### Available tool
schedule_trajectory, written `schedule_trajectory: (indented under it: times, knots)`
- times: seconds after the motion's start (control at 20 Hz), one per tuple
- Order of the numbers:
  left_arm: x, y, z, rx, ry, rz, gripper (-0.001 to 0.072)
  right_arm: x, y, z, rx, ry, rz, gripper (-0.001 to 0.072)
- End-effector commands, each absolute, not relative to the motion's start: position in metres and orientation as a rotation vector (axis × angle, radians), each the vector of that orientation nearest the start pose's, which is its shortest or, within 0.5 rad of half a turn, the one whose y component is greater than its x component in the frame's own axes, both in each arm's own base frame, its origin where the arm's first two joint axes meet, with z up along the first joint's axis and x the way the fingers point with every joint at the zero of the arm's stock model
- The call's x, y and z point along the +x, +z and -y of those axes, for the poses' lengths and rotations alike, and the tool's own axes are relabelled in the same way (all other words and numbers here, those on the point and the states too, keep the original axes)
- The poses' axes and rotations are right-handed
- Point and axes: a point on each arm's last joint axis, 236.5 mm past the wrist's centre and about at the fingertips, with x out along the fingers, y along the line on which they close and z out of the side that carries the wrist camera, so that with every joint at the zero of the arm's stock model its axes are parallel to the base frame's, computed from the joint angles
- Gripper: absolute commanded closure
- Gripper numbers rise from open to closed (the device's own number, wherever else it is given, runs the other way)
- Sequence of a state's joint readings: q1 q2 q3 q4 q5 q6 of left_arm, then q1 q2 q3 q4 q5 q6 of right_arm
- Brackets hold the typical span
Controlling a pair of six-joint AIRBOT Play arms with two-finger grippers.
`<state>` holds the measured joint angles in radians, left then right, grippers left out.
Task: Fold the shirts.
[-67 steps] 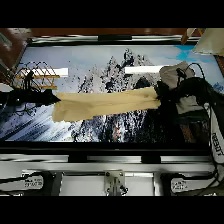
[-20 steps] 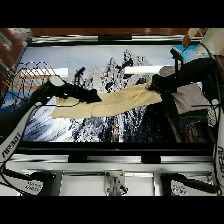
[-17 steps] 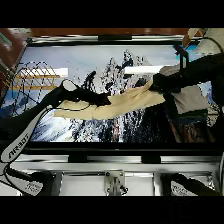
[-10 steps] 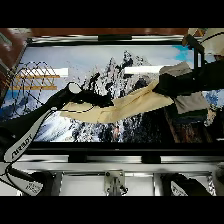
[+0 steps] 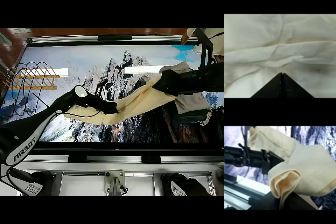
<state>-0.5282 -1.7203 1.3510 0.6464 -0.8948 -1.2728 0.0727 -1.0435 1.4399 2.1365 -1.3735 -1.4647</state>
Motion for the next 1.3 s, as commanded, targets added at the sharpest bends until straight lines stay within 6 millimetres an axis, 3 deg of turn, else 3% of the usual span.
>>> schedule_trajectory:
  times: [0.0, 0.15, 0.25, 0.4, 0.55, 0.65, 0.8, 0.9, 1.05, 1.15, 1.25]
  knots:
    - [0.352, -0.037, 0.425, -0.467, -0.871, -1.250, 0.0677, 0.342, 0.247, -0.175, 0.562, 0.574, -0.920, 0.0641]
    - [0.359, -0.027, 0.416, -0.464, -0.879, -1.235, 0.0678, 0.336, 0.245, -0.178, 0.564, 0.591, -0.946, 0.0641]
    - [0.370, -0.003, 0.379, -0.357, -0.893, -1.189, 0.0679, 0.337, 0.243, -0.177, 0.561, 0.585, -0.948, 0.0641]
    - [0.404, 0.053, 0.281, -0.197, -0.734, -1.068, 0.0679, 0.344, 0.227, -0.193, 0.496, 0.584, -0.965, 0.0641]
    - [0.429, 0.145, 0.161, -0.198, -0.486, -0.855, 0.0679, 0.357, 0.204, -0.252, 0.464, 0.660, -0.974, 0.0641]
    - [0.422, 0.210, 0.092, -0.250, -0.347, -0.691, 0.0678, 0.367, 0.189, -0.305, 0.477, 0.720, -0.950, 0.0641]
    - [0.388, 0.281, 0.016, -0.296, -0.165, -0.494, 0.0678, 0.384, 0.143, -0.372, 0.493, 0.749, -0.939, 0.0641]
    - [0.365, 0.307, -0.008, -0.292, -0.094, -0.418, 0.0678, 0.389, 0.098, -0.407, 0.553, 0.740, -0.997, 0.0641]
    - [0.337, 0.320, -0.012, -0.282, -0.070, -0.401, 0.0678, 0.391, 0.041, -0.440, 0.651, 0.706, -1.079, 0.0641]
    - [0.328, 0.316, -0.005, -0.276, -0.087, -0.432, 0.0677, 0.394, 0.020, -0.448, 0.703, 0.676, -1.110, 0.0641]
    - [0.325, 0.308, -0.001, -0.278, -0.099, -0.467, 0.0678, 0.398, 0.012, -0.451, 0.748, 0.657, -1.123, 0.0641]
